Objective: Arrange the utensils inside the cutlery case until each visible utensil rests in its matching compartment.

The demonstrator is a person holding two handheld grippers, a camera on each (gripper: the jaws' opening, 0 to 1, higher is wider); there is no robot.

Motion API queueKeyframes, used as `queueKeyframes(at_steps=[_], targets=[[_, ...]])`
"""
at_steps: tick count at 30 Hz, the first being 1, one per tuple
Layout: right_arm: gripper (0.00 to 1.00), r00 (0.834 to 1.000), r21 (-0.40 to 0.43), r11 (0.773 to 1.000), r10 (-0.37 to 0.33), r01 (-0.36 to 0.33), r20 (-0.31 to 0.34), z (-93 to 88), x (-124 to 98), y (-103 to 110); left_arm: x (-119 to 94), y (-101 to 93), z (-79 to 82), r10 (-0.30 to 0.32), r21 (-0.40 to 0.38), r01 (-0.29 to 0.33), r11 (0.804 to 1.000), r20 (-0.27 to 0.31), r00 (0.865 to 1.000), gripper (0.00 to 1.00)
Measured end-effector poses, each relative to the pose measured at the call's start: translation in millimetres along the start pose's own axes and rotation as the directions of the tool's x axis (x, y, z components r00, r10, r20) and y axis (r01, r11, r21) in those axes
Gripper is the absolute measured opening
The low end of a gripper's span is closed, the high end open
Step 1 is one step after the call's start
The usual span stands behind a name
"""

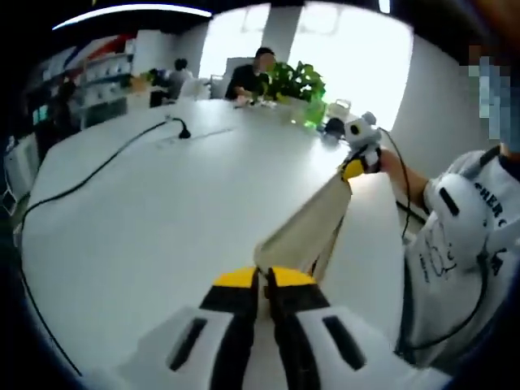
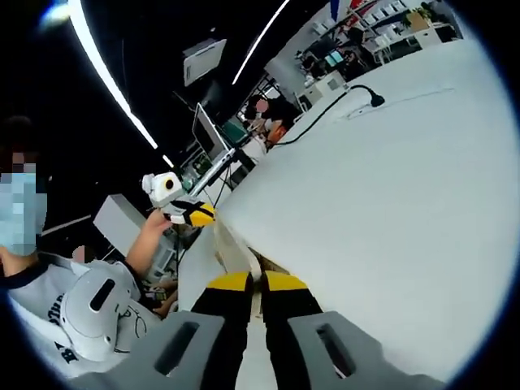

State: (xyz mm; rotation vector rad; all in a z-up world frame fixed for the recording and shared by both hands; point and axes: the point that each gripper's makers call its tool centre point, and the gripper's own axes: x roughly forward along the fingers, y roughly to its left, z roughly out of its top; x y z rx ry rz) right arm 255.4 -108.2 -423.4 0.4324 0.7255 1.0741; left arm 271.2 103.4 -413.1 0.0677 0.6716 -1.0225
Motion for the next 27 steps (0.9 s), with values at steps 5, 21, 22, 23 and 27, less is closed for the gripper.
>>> queueKeyframes(at_steps=[5, 21, 22, 23, 27], targets=[[0.03, 1.000, -0.021, 1.000, 0.004, -0.004, 0.006, 3.6, 1, 1, -3, 2.5, -1.9, 0.012, -0.009, -0.011, 1.000, 0.036, 0.999, 0.05], [0.03, 0.983, -0.502, 0.858, -0.021, 0.112, 0.183, 33.4, -1, 25, -20, -2.4, 20.1, 0.069, 0.139, -0.107, 0.984, 0.253, 0.965, 0.07], [0.03, 0.983, -0.510, 0.853, -0.013, 0.108, 0.186, 33.8, -1, 26, -22, -2.1, 22.2, 0.063, 0.129, -0.103, 0.986, 0.280, 0.958, 0.07], [0.03, 0.981, -0.517, 0.849, -0.011, 0.111, 0.191, 33.9, -1, 25, -24, -2.4, 22.7, 0.054, 0.129, -0.096, 0.987, 0.295, 0.954, 0.07], [0.03, 0.969, -0.616, 0.770, -0.013, 0.167, 0.246, 39.8, -5, 25, -22, -6.0, 23.4, 0.059, 0.178, -0.120, 0.977, 0.313, 0.948, 0.06]])
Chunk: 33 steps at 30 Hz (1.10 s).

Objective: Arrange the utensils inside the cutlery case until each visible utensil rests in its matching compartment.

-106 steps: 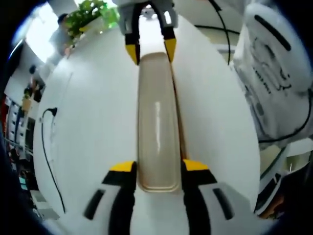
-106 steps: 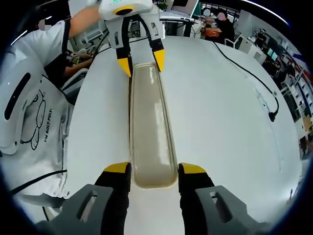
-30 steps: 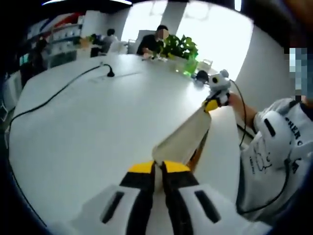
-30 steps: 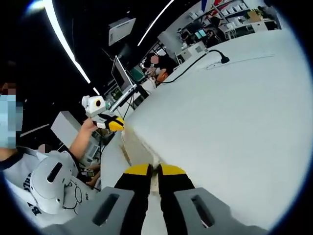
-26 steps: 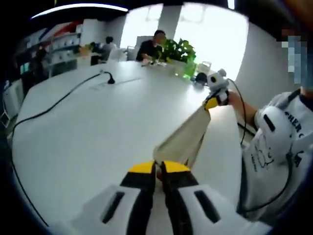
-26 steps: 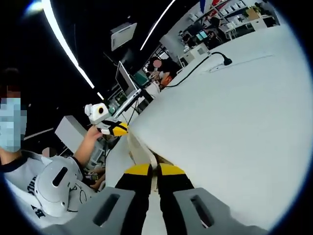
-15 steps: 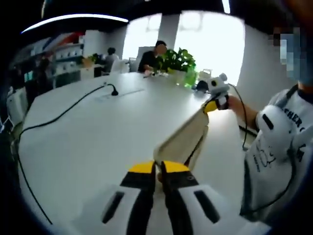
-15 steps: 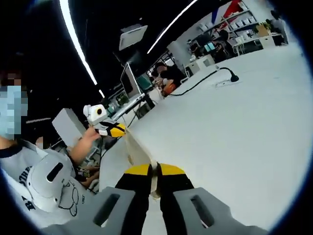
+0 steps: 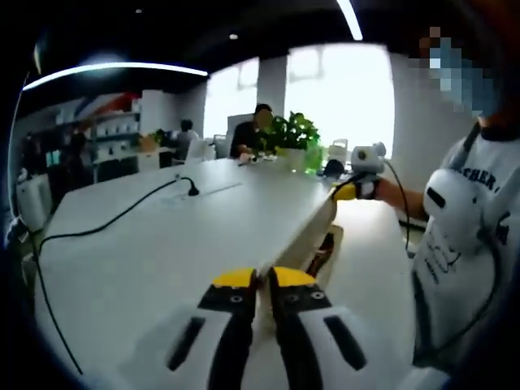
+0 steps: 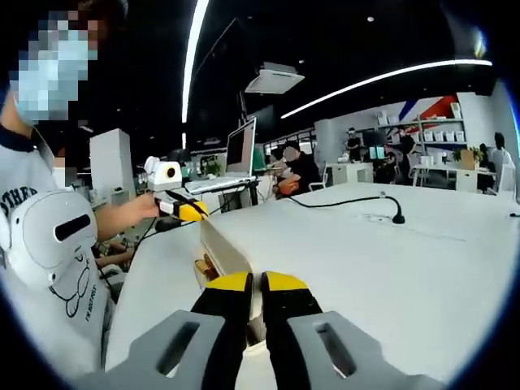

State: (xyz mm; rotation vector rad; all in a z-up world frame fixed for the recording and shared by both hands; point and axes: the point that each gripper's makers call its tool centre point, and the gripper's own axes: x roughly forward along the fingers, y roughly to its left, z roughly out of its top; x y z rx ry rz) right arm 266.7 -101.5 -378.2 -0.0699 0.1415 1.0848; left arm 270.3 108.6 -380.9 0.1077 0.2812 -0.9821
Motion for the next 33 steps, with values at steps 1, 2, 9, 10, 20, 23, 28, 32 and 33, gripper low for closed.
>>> queueKeyframes(at_steps=[1, 2, 9, 10, 20, 23, 28, 32, 33], targets=[[0.03, 1.000, -0.040, 0.999, -0.017, 0.017, 0.021, 3.0, -1, -2, 1, -1.0, 0.8, -0.001, 0.013, 0.001, 1.000, 0.006, 1.000, 0.06], [0.04, 1.000, -0.075, 0.997, -0.022, 0.024, 0.019, 2.5, -2, -2, 1, -1.7, 1.5, -0.002, 0.023, 0.002, 1.000, 0.008, 1.000, 0.06], [0.04, 0.998, -0.170, 0.984, -0.051, 0.055, 0.031, -5.3, -5, -2, 4, -6.2, 0.5, 0.003, 0.085, -0.005, 0.996, 0.023, 1.000, 0.07], [0.04, 0.998, -0.200, 0.978, -0.057, 0.063, 0.037, -5.4, -5, -3, 4, -6.9, -0.7, 0.002, 0.097, -0.004, 0.995, 0.023, 1.000, 0.07], [0.04, 0.996, -0.298, 0.951, -0.060, 0.078, 0.068, -17.2, -8, 8, -1, -15.2, -4.6, 0.015, 0.222, -0.035, 0.975, 0.090, 0.996, 0.07], [0.05, 0.997, -0.278, 0.958, -0.052, 0.065, 0.053, -20.8, -9, 9, -1, -18.1, -12.3, 0.009, 0.254, -0.026, 0.967, 0.070, 0.997, 0.06], [0.06, 0.998, -0.244, 0.968, -0.053, 0.061, 0.039, -24.4, -12, 9, -1, -23.3, -15.5, 0.000, 0.274, -0.018, 0.962, 0.062, 0.998, 0.06], [0.09, 0.999, -0.189, 0.981, -0.045, 0.049, 0.022, -28.8, -18, 15, -3, -25.4, -16.5, -0.005, 0.270, -0.015, 0.963, 0.071, 0.997, 0.05], [0.10, 0.999, -0.181, 0.982, -0.048, 0.051, 0.022, -29.1, -20, 15, -2, -26.7, -16.5, -0.004, 0.273, -0.016, 0.962, 0.073, 0.997, 0.05]])
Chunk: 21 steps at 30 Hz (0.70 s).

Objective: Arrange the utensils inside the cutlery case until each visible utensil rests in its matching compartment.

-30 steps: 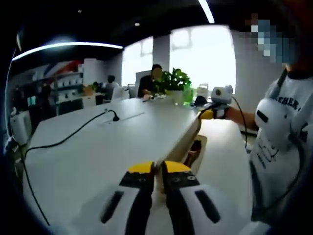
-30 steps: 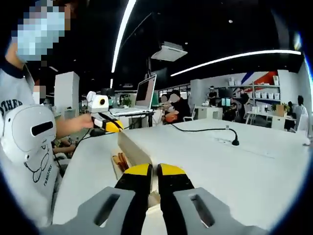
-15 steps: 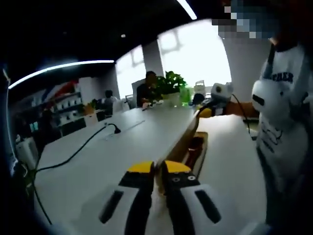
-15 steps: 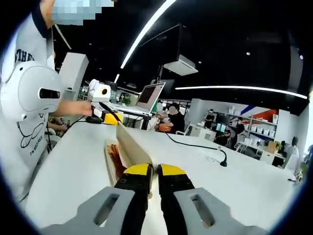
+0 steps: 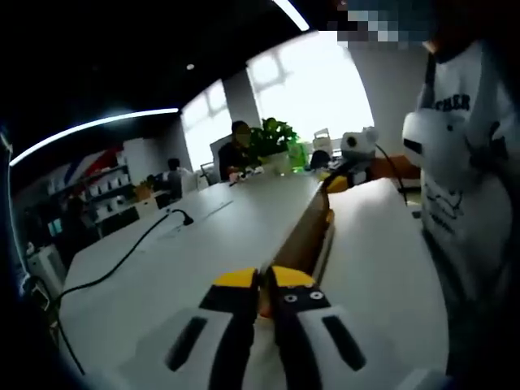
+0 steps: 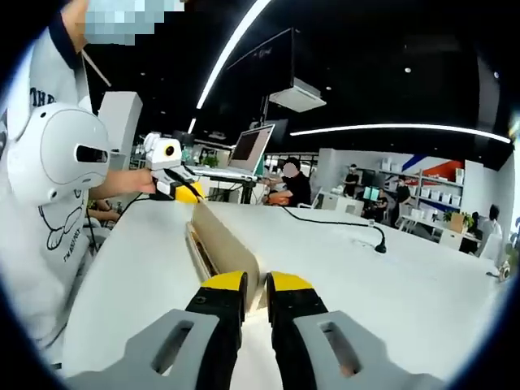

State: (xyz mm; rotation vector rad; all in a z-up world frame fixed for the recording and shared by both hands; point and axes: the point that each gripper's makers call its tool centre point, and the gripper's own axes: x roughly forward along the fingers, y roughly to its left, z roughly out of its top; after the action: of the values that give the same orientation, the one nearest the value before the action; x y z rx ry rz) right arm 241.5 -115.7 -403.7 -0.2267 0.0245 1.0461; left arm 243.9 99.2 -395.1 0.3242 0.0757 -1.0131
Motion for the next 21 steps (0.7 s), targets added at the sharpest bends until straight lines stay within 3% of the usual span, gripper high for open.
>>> queueKeyframes(at_steps=[4, 7, 10, 12, 14, 15, 17, 19, 21], targets=[[0.17, 1.000, 0.076, 0.997, -0.011, 0.012, -0.014, -1.8, -10, 2, 1, -3.7, 0.0, -0.006, 0.016, 0.006, 1.000, -0.002, 1.000, 0.05], [0.18, 1.000, 0.198, 0.980, 0.013, -0.008, -0.027, -5.5, -16, 7, 0, -5.9, -0.5, -0.009, 0.033, 0.009, 0.999, 0.000, 1.000, 0.05], [0.18, 0.999, 0.322, 0.946, 0.035, -0.021, -0.036, -9.1, -17, 9, 2, -9.4, 0.9, -0.018, 0.037, 0.018, 0.999, 0.011, 1.000, 0.05], [0.18, 0.998, 0.413, 0.911, 0.044, -0.024, -0.039, -10.7, -18, 8, 3, -11.0, 1.4, -0.022, 0.052, 0.021, 0.998, 0.014, 1.000, 0.05], [0.18, 0.995, 0.591, 0.806, 0.079, -0.031, -0.056, -13.7, -18, 14, 3, -13.2, 3.2, -0.037, 0.072, 0.035, 0.997, 0.023, 0.999, 0.05], [0.18, 0.994, 0.677, 0.736, 0.085, -0.018, -0.066, -15.9, -17, 14, 2, -14.5, 4.2, -0.047, 0.081, 0.045, 0.996, 0.028, 0.999, 0.05], [0.19, 0.994, 0.768, 0.639, 0.099, -0.026, -0.049, -15.7, -17, 13, 3, -19.2, 6.4, -0.068, 0.099, 0.064, 0.993, 0.034, 0.997, 0.05], [0.20, 0.995, 0.857, 0.515, 0.086, -0.007, -0.044, -17.3, -19, 8, 1, -22.6, 6.5, -0.082, 0.126, 0.077, 0.989, 0.035, 0.996, 0.05], [0.21, 0.996, 0.924, 0.381, 0.092, -0.040, 0.005, -12.9, -20, 8, 2, -25.1, 7.3, -0.098, 0.125, 0.092, 0.988, 0.042, 0.994, 0.05]])
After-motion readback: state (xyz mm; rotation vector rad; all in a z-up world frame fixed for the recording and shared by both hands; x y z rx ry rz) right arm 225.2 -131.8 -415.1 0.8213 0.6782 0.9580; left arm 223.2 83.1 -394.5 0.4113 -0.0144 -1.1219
